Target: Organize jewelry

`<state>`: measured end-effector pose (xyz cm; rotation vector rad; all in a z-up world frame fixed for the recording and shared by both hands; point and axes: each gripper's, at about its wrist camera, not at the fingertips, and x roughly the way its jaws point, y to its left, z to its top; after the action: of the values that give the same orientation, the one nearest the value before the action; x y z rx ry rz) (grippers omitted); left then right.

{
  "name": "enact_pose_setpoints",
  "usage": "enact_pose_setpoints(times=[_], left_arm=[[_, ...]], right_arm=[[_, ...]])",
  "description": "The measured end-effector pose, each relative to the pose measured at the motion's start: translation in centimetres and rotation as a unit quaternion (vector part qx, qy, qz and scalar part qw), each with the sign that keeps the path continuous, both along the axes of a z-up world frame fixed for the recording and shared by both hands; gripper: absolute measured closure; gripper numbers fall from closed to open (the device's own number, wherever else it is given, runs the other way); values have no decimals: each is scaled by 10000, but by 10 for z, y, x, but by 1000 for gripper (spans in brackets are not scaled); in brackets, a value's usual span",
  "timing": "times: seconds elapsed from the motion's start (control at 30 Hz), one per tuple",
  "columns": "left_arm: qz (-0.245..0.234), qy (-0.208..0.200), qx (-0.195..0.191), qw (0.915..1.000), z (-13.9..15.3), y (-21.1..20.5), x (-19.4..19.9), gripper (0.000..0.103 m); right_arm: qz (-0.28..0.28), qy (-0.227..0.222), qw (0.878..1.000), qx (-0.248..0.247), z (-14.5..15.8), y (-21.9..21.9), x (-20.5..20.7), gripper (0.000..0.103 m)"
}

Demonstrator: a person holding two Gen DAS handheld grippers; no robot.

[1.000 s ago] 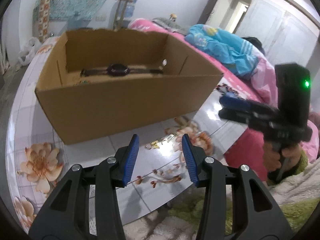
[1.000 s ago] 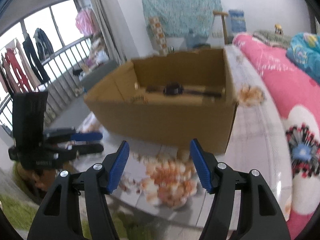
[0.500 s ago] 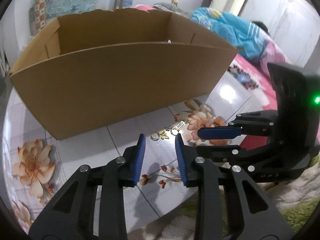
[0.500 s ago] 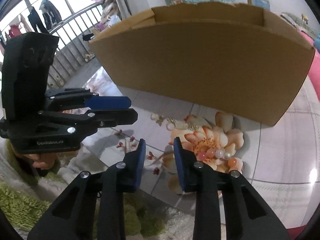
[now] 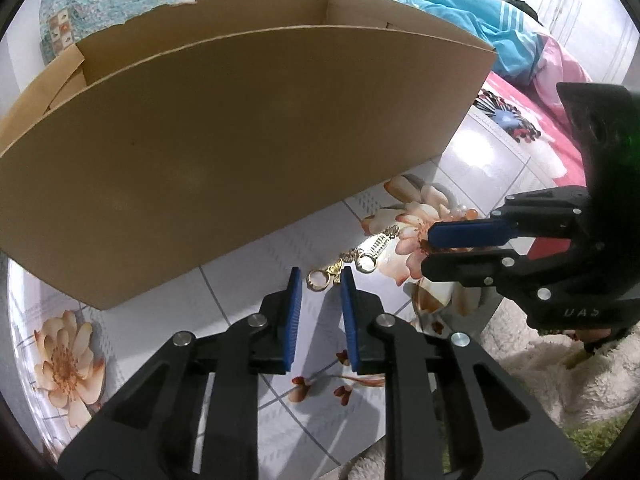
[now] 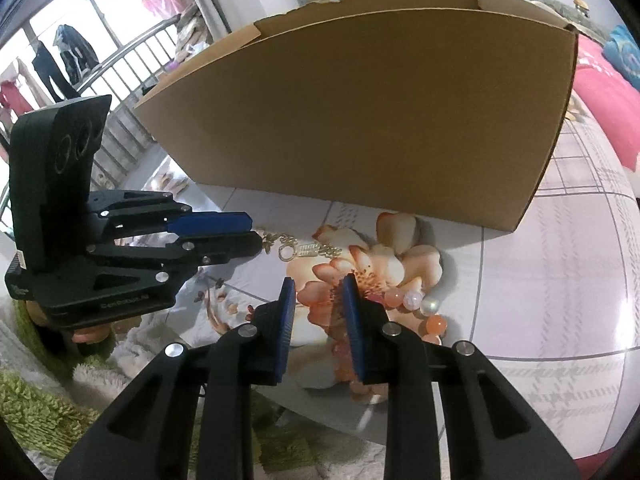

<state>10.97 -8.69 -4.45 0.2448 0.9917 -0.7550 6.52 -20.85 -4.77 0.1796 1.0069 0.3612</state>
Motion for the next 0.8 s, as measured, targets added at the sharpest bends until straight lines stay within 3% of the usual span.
enact_pose_setpoints(times=[0.17,0.37,0.8], left_arm=[[-16,-6,28,10000,0,-1,2,86],[31,-25,36,10000,-1,3,5,101],[109,60,-157,9998,-1,16,4,103]], right_arm=[[-20,-5,10000,12,0,4,1,78],[-43,-24,10000,17,1,-9,-5,78],[93,-138,9999,-30,9,-4,-5,78]])
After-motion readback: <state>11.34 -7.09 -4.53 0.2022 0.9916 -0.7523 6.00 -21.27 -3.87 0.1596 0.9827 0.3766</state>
